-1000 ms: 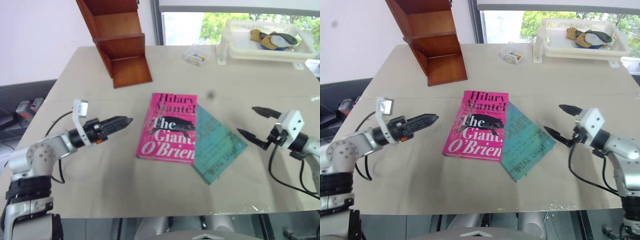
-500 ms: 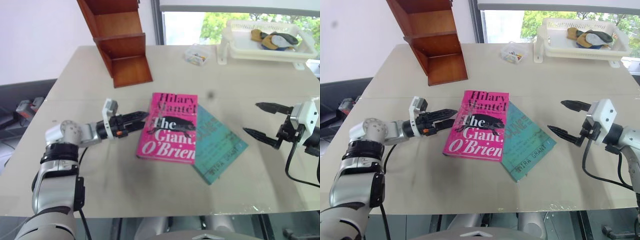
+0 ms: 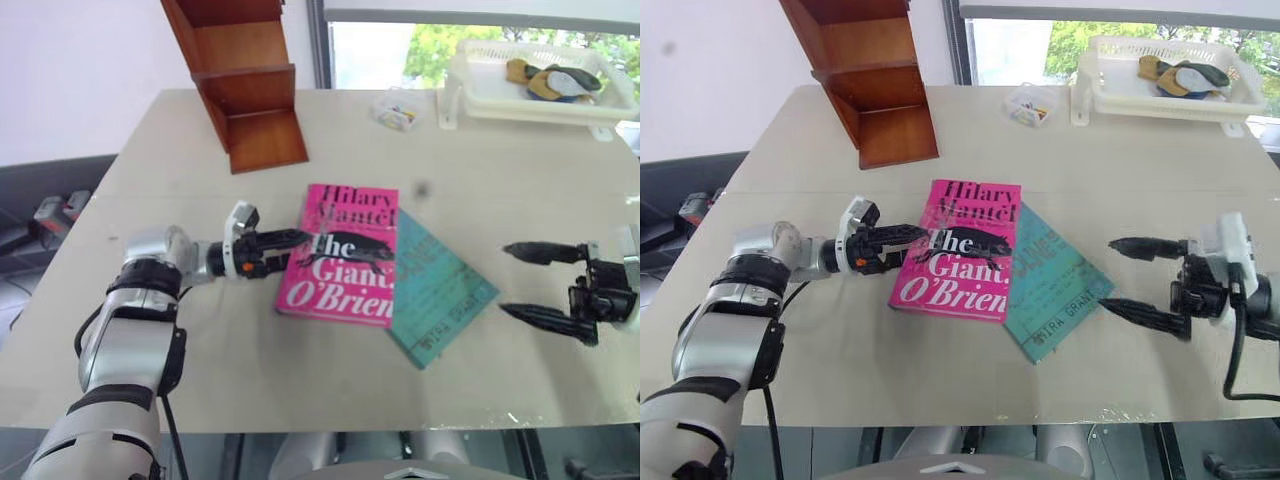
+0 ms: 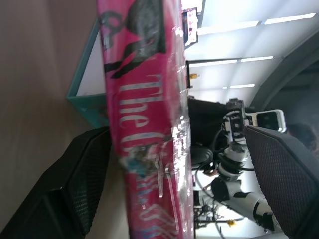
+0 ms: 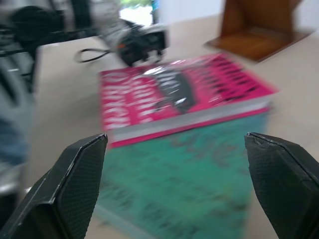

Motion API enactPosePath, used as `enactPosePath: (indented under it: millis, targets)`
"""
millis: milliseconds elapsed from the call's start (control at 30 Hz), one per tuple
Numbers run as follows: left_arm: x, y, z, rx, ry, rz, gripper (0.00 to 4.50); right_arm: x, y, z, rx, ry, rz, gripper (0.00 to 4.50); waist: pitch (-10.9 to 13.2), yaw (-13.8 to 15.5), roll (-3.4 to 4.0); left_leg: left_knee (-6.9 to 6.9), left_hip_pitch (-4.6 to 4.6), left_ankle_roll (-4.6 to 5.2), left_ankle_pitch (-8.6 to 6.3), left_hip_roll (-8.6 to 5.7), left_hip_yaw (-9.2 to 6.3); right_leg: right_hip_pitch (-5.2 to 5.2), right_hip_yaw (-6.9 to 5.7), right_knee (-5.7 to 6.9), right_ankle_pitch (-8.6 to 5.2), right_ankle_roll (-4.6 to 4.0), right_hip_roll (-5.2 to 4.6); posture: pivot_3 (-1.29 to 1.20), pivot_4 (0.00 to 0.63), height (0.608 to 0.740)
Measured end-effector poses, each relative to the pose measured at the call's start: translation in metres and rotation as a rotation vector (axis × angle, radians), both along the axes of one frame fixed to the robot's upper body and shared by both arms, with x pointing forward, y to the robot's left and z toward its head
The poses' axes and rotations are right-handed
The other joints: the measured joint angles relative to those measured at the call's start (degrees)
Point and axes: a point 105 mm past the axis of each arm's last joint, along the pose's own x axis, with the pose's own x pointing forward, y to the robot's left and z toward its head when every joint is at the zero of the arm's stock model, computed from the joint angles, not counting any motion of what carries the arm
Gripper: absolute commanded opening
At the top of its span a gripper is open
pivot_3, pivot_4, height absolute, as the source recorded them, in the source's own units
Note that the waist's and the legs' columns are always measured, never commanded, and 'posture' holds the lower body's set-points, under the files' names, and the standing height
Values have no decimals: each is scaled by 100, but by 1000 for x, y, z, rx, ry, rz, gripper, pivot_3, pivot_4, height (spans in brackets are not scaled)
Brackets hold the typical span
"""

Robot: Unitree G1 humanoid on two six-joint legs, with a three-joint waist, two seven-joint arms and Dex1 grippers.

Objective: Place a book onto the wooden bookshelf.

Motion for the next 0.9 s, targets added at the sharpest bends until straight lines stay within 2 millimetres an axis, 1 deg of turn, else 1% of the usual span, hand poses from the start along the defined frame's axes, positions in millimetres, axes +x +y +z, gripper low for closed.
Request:
enactPosePath:
  millis: [67,133,233,333,367,400,433,467,600,700,800,900]
  targets:
    - [-1,0,0,-6,-3,-10,4473,-3,-2,-5,-15,27,2,4500,1,-13,-1,3,0,1,-1,-2,1,0,1,1,0,1,-1,0,150,740]
    - [-1,0,1,-12,-2,-12,4473,-2,-2,-5,-21,26,-1,4500,1,-16,-1,3,-1,1,-1,-2,0,-1,1,3,0,1,-2,0,150,740]
    - [-2,1,3,-33,-3,-19,3708,-1,-5,-6,-44,22,-14,4500,1,-8,-2,5,-2,1,-1,-2,-1,-1,-2,4,0,1,-2,0,150,740]
    - [-3,5,5,-42,-1,-16,2277,0,-10,-9,-69,27,-23,4500,5,-12,-8,6,-2,1,-1,-3,-2,-1,-2,4,0,1,-2,0,150,740]
    - [-4,7,5,-44,0,-12,1868,0,-11,-10,-73,28,-27,4500,5,-15,-8,6,-2,1,-1,-3,-2,-2,-2,4,0,1,-2,0,150,740]
    - [-5,10,6,-43,-1,-6,1244,1,-12,-10,-77,27,-29,4500,5,-17,-8,6,-2,1,-1,-3,-2,-3,-2,5,0,1,-2,0,150,740]
    - [-5,12,5,-39,1,0,853,1,-12,-11,-80,26,-30,4500,5,-17,-8,6,-2,1,-1,-3,-2,-3,-2,5,0,1,-2,0,150,740]
    - [-6,14,4,-37,6,4,563,1,-12,-11,-82,25,-31,4500,5,-15,-8,6,-2,1,-1,-3,-2,-3,-2,5,0,1,-2,0,150,740]
    - [-10,15,2,-41,20,-1,515,3,-13,-11,-93,21,-36,4500,6,-2,-9,9,-4,1,-1,-3,-5,-2,-4,6,0,1,-4,0,150,740]
    - [-11,16,4,-48,13,-3,515,3,-14,-12,-100,20,-35,4500,7,-3,-11,10,-6,1,-1,-3,-7,-2,-8,6,0,1,-5,0,150,740]
    - [-10,19,9,-65,0,14,515,3,-16,-13,-108,21,-38,4500,7,-5,-11,10,-6,1,-1,-4,-8,-3,-9,6,0,1,-4,0,150,740]
    - [-6,24,17,-87,-49,46,515,3,-15,-14,-99,12,-39,4500,8,-6,-12,10,-7,1,-1,-3,-9,-3,-10,6,0,1,-6,0,150,740]
